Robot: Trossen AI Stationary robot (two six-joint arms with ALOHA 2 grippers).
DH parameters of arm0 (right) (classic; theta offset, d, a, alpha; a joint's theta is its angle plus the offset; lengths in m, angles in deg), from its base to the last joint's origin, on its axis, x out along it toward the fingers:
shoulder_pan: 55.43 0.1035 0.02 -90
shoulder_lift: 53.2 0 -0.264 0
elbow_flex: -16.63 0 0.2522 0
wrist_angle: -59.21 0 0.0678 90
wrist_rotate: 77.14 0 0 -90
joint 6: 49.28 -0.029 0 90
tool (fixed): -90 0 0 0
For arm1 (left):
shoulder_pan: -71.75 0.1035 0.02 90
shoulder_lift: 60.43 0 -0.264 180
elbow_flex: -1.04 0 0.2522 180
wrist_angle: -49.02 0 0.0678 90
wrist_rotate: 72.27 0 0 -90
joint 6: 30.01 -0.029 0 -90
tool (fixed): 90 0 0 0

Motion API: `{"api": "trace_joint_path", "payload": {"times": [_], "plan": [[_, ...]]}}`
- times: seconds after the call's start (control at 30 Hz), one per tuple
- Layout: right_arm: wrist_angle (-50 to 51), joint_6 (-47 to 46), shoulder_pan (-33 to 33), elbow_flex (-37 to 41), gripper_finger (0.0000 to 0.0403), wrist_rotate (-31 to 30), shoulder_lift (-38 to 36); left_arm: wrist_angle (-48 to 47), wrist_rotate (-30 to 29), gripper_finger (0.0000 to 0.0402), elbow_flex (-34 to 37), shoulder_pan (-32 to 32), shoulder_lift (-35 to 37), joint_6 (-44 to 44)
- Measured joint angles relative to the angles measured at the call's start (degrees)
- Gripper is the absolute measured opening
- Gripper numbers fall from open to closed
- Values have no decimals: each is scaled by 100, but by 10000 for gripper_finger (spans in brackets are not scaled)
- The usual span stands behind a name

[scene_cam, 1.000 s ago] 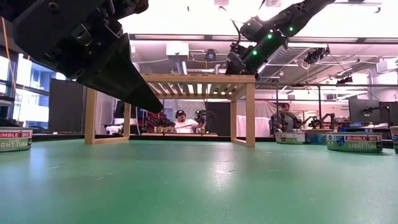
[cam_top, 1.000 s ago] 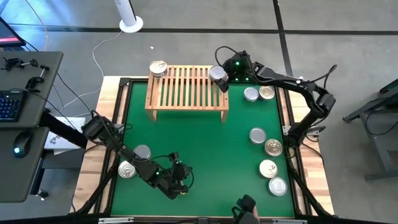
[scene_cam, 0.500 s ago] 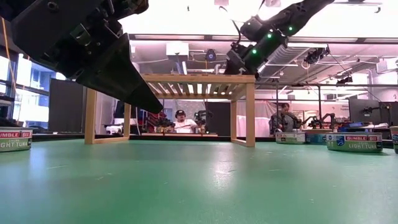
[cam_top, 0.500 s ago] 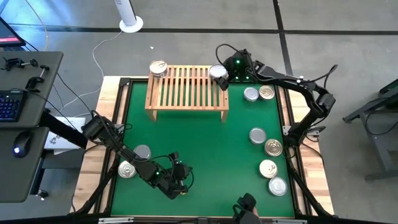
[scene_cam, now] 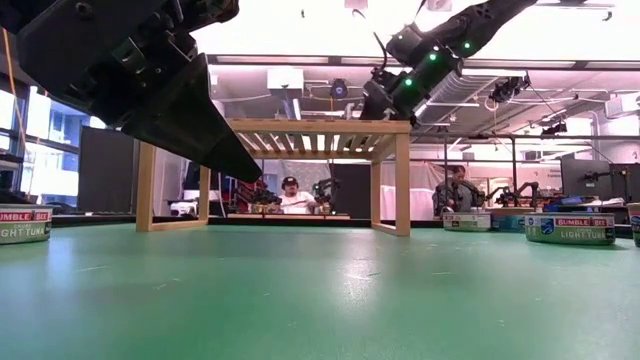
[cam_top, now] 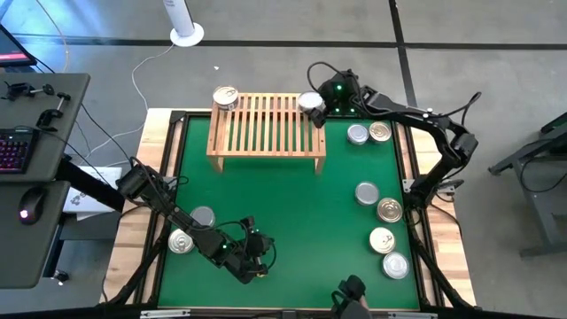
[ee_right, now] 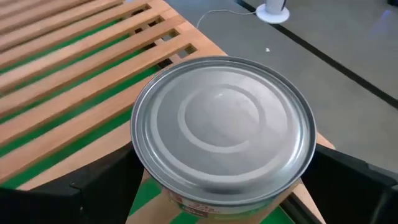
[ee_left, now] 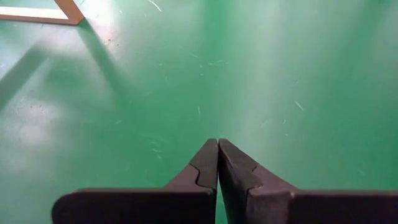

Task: Stack canned seafood by type on shelf
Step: Put the green white tuna can on the shelf

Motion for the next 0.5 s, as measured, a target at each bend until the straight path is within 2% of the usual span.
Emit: {"api": "trace_joint_path", "payload": {"times": [0.3,0.5], "plan": [[127,493,136,-7,395,-622,0,-1,0,0,0,0,1,0],[117,710,188,-7,395,-241,7,125,-2,0,0,1,24,52]]}}
